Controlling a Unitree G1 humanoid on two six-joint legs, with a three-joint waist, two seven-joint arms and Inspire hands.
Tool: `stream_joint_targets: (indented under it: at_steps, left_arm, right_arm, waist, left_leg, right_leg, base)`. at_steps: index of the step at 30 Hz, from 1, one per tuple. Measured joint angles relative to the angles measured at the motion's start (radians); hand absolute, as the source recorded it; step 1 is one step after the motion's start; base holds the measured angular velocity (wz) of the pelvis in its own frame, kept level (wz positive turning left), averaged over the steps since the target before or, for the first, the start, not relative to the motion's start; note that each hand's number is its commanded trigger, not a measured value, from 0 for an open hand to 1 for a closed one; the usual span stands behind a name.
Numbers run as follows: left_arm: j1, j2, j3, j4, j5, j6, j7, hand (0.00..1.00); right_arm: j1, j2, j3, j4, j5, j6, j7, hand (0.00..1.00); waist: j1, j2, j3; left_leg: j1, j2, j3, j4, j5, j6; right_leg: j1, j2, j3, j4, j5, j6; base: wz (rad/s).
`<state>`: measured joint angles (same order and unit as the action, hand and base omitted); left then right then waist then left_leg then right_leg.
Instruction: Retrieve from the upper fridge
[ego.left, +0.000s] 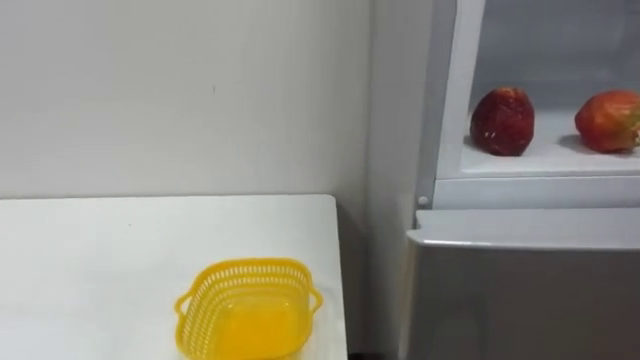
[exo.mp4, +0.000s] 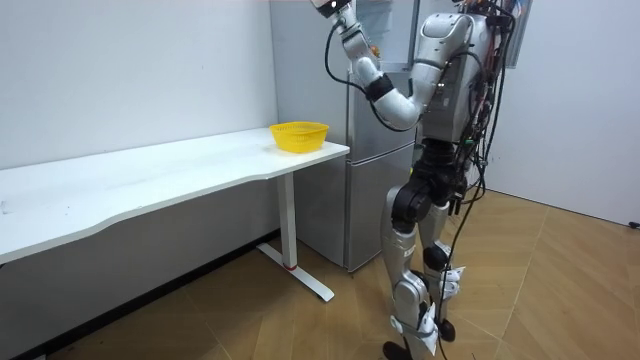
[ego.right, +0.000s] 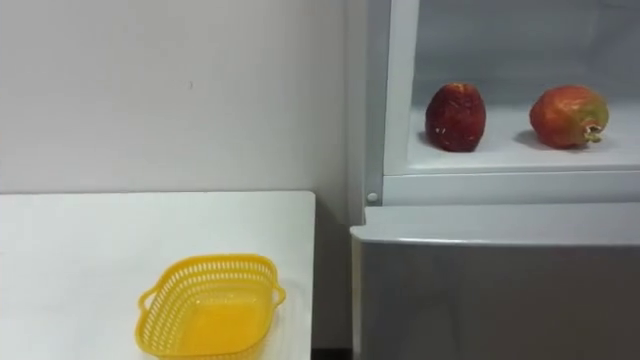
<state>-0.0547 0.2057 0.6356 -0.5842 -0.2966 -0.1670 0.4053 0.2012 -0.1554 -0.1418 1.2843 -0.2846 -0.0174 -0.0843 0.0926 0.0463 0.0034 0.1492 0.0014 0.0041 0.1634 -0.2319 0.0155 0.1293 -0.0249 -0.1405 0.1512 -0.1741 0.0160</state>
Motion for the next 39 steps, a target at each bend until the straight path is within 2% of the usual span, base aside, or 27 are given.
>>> stream_joint_targets:
  at_steps: [1,3,4,5,6,7,9,10,12,13,14,17,20,23,25,27,28,30,31,33,36,39]
  left_arm:
    - [0.025,0.0,0.009,0.022,-0.018,0.0,0.014,0.0]
    - [0.125,-0.001,0.027,0.118,-0.126,0.009,0.054,0.0]
    - [0.145,-0.001,0.033,0.146,-0.162,0.011,0.061,0.0]
    - [0.192,-0.002,0.037,0.21,-0.238,0.013,0.075,0.0]
    - [0.233,-0.011,0.034,0.279,-0.302,0.018,0.092,0.0]
    - [0.248,-0.019,0.033,0.317,-0.337,0.018,0.097,0.0]
    - [0.289,-0.049,0.007,0.509,-0.433,0.022,0.13,0.0]
    - [0.297,-0.051,-0.01,0.564,-0.444,0.026,0.137,0.0]
    - [0.315,-0.068,-0.067,0.785,-0.503,0.059,0.161,0.0]
    - [0.313,-0.073,-0.08,0.835,-0.522,0.061,0.164,0.0]
    - [0.312,-0.074,-0.113,0.931,-0.575,0.063,0.173,0.0]
    - [0.313,-0.079,-0.211,1.163,-0.672,0.069,0.171,0.0]
    - [0.31,-0.099,-0.231,1.358,-0.712,0.089,0.132,0.0]
    - [0.315,-0.108,-0.218,1.566,-0.63,0.11,0.068,0.0]
    - [0.32,-0.113,-0.216,1.64,-0.541,0.139,0.032,0.0]
    - [0.33,-0.114,-0.229,1.715,-0.384,0.169,-0.013,0.0]
    - [0.333,-0.113,-0.236,1.729,-0.342,0.174,-0.026,0.0]
    - [0.336,-0.113,-0.273,1.745,-0.171,0.205,-0.068,0.0]
    - [0.334,-0.113,-0.287,1.744,-0.131,0.211,-0.076,0.0]
    - [0.322,-0.107,-0.383,1.741,0.018,0.229,-0.099,0.0]
    - [0.285,-0.106,-0.448,1.742,0.139,0.241,-0.126,0.0]
    - [0.256,-0.105,-0.48,1.737,0.193,0.245,-0.152,0.0]
  right_arm:
    - [0.001,0.0,0.0,0.0,-0.001,0.008,0.0,0.0]
    - [0.004,0.0,-0.002,-0.003,-0.005,0.039,0.002,0.0]
    - [0.005,0.0,-0.005,-0.004,-0.004,0.045,0.003,0.0]
    - [0.016,-0.001,-0.01,-0.01,0.003,0.061,0.004,0.0]
    - [0.016,-0.002,-0.008,-0.018,0.004,0.071,0.004,0.0]
    - [0.016,-0.002,-0.007,-0.018,0.005,0.078,0.005,0.0]
    - [0.015,-0.002,-0.008,-0.025,0.004,0.103,0.014,0.0]
    - [0.013,-0.002,-0.008,-0.026,0.003,0.108,0.014,0.0]
    - [-0.001,0.001,0.001,-0.028,0.005,0.121,0.015,0.0]
    - [-0.005,0.003,0.002,-0.029,0.005,0.123,0.016,0.0]
    - [-0.013,0.007,0.002,-0.031,0.004,0.128,0.019,0.0]
    - [-0.029,0.005,0.0,-0.03,0.003,0.128,0.022,0.0]
    - [-0.036,0.005,0.0,-0.029,-0.013,0.128,0.024,0.0]
    - [-0.025,0.008,-0.003,-0.029,-0.04,0.139,0.036,0.0]
    - [-0.021,0.01,-0.007,-0.034,-0.064,0.148,0.048,0.0]
    - [-0.016,0.008,-0.009,-0.021,-0.075,0.151,0.054,0.0]
    - [-0.016,0.008,-0.008,-0.014,-0.077,0.151,0.054,0.0]
    - [-0.02,0.009,-0.004,-0.008,-0.068,0.161,0.061,0.0]
    - [-0.022,0.008,0.0,-0.008,-0.069,0.165,0.066,0.0]
    - [-0.04,0.007,0.03,0.0,-0.067,0.173,0.078,0.0]
    - [-0.049,0.007,0.081,0.004,-0.064,0.173,0.08,0.0]
    - [-0.05,0.007,0.098,0.004,-0.058,0.177,0.081,0.0]
  waist:
    - [-0.001,-0.001,0.0007]
    - [-0.001,-0.002,-0.0012]
    - [-0.002,0.004,0.0007]
    - [-0.001,-0.001,-0.0031]
    - [0.003,0.003,-0.0045]
    - [0.003,0.002,-0.0051]
    - [0.005,-0.004,-0.0088]
    - [0.004,0.001,-0.0062]
    - [0.006,-0.012,-0.0093]
    - [0.005,-0.012,-0.0125]
    - [-0.003,-0.022,-0.0141]
    - [-0.007,-0.041,-0.0107]
    - [-0.004,-0.041,-0.0089]
    - [-0.004,-0.033,-0.0099]
    - [-0.005,-0.03,-0.0088]
    - [-0.008,-0.034,-0.0044]
    - [-0.008,-0.034,-0.004]
    - [-0.011,-0.034,-0.0021]
    - [-0.014,-0.034,-0.0021]
    - [-0.037,-0.034,-0.0022]
    - [-0.06,-0.035,-0.0023]
    - [-0.067,-0.036,-0.0028]
  left_leg:
    - [0.0,-0.001,-0.002,0.0,0.0,0.0]
    - [-0.001,-0.002,-0.007,0.001,-0.002,0.002]
    - [-0.002,-0.002,-0.009,0.001,-0.002,0.002]
    - [-0.004,-0.004,-0.01,0.001,-0.001,0.002]
    - [-0.004,-0.003,-0.01,0.001,-0.001,0.002]
    - [-0.004,-0.003,-0.01,0.002,-0.001,0.002]
    - [-0.004,-0.003,-0.009,0.004,0.0,0.001]
    - [-0.003,-0.003,-0.009,0.004,0.0,0.001]
    - [-0.006,-0.004,-0.013,0.005,0.0,0.001]
    - [-0.007,-0.004,-0.016,0.005,0.0,0.001]
    - [-0.01,-0.004,-0.021,0.005,0.0,0.001]
    - [-0.006,-0.004,-0.024,0.003,-0.001,0.001]
    - [0.003,-0.003,-0.014,-0.008,-0.002,0.003]
    - [0.02,0.001,-0.008,-0.02,-0.002,0.003]
    - [0.019,0.001,-0.008,-0.02,-0.003,0.003]
    - [0.017,0.001,-0.011,-0.02,-0.003,0.003]
    - [0.017,0.001,-0.011,-0.02,-0.003,0.003]
    - [0.011,0.001,-0.017,-0.016,-0.004,0.002]
    - [0.008,0.0,-0.016,-0.015,-0.005,0.002]
    - [-0.002,0.0,-0.018,-0.003,-0.004,0.001]
    - [-0.003,0.0,-0.022,0.003,-0.004,0.001]
    - [-0.002,0.0,-0.019,0.002,-0.004,0.001]
  right_leg:
    - [-0.002,0.0,-0.001,0.001,0.0,0.0]
    - [-0.01,-0.001,-0.001,0.008,-0.006,0.0]
    - [-0.014,-0.002,-0.002,0.015,-0.009,0.0]
    - [-0.021,-0.004,-0.001,0.027,-0.015,-0.001]
    - [-0.026,-0.006,-0.003,0.036,-0.016,-0.003]
    - [-0.026,-0.007,-0.007,0.037,-0.016,-0.003]
    - [-0.027,-0.007,-0.007,0.039,-0.016,-0.004]
    - [-0.027,-0.007,-0.008,0.038,-0.016,-0.003]
    - [-0.025,-0.007,-0.013,0.04,-0.016,-0.003]
    - [-0.025,-0.007,-0.015,0.038,-0.016,-0.003]
    - [-0.024,-0.007,-0.022,0.036,-0.016,-0.003]
    - [-0.012,-0.007,-0.024,0.034,-0.016,-0.003]
    - [-0.011,-0.005,-0.013,0.032,-0.017,-0.002]
    - [-0.001,-0.002,-0.008,0.033,-0.017,-0.002]
    - [-0.001,-0.002,-0.011,0.033,-0.017,-0.002]
    - [0.0,-0.002,-0.014,0.032,-0.017,-0.002]
    - [0.001,-0.002,-0.015,0.032,-0.017,-0.002]
    - [0.001,-0.004,-0.019,0.031,-0.017,-0.002]
    - [0.001,-0.005,-0.022,0.03,-0.017,-0.002]
    - [0.005,-0.005,-0.027,0.02,-0.016,-0.003]
    - [0.009,-0.004,-0.027,0.02,-0.016,-0.003]
    - [0.008,-0.004,-0.027,0.02,-0.016,-0.004]
  base:
    - [0.05]
    - [0.06]
    - [0.05]
    - [0.0]
    - [0.0]
    - [0.0]
    - [0.0]
    - [0.0]
    - [0.04]
    - [0.09]
    - [0.12]
    - [0.04]
    - [-0.07]
    - [-0.06]
    - [0.02]
    - [0.05]
    - [0.0]
    - [0.05]
    - [0.12]
    - [0.11]
    - [0.07]
    - [-0.05]
